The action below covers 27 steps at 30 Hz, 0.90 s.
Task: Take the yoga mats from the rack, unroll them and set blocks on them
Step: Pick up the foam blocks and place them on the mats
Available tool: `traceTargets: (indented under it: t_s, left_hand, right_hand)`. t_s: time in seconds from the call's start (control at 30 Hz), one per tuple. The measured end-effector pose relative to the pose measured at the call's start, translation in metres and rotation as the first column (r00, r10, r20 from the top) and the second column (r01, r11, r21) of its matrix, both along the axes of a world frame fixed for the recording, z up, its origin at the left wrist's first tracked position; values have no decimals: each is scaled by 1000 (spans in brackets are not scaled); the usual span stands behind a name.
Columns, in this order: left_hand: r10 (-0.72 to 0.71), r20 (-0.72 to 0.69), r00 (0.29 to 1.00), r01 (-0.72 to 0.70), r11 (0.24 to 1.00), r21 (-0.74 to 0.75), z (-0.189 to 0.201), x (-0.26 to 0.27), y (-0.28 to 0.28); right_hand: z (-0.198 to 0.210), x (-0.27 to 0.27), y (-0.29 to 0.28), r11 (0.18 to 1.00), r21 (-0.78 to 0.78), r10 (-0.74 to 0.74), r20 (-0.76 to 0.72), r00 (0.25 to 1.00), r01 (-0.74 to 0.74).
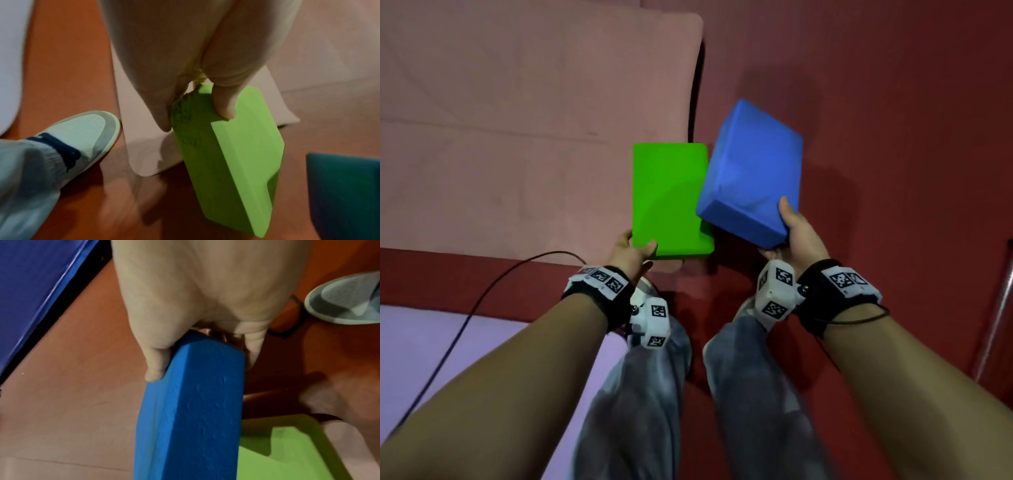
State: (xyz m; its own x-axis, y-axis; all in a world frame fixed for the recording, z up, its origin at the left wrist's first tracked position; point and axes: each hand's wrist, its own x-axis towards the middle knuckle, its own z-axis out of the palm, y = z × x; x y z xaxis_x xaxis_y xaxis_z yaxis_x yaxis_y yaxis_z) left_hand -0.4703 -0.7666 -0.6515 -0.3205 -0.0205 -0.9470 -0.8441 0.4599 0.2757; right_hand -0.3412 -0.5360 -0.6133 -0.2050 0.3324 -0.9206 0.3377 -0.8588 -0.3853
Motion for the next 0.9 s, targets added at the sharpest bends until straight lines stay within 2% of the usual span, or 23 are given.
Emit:
traceTargets:
  t_s: [0.13,0.3,0.4,0.47,0.57,0.67,0.8,0.9]
  left_hand:
    - [-218,8,976,218,976,-16,-56,8,5]
    - [-365,53,929,369,923,-107,-103,8,7]
    - [-483,81,872,490,862,-134,-114,0,13]
    - [-565,25,825,561,812,-162,-116,-9,22]
    - [-608,-108,787,578,786,-220,-120,-21,37]
    - [-662,-143,736,614,741,-271,-119,-29,48]
    - [-654,-163,739,600,748,-282,-109,-34,56]
    - [-600,-227,767,550,797,-248,-98,-44,65]
  right_hand:
    - [-58,1,-11,997,81,-9,-22,1000,10]
    - [-98,6,-28,987,157,22,48,999,-29]
    - [-114,11,-33,969,211,113,87,990,-129]
    - [-122,14,-35,949,255,158,126,979,-186]
    - [-127,20,-35,929,278,217,129,968,-245]
    - [-122,20,-29,918,299,231,131,964,-261]
    - [-105,-3,-14,908,351,204,103,974,-228]
    - [-93,-44,0,890,396,221,56,974,-225]
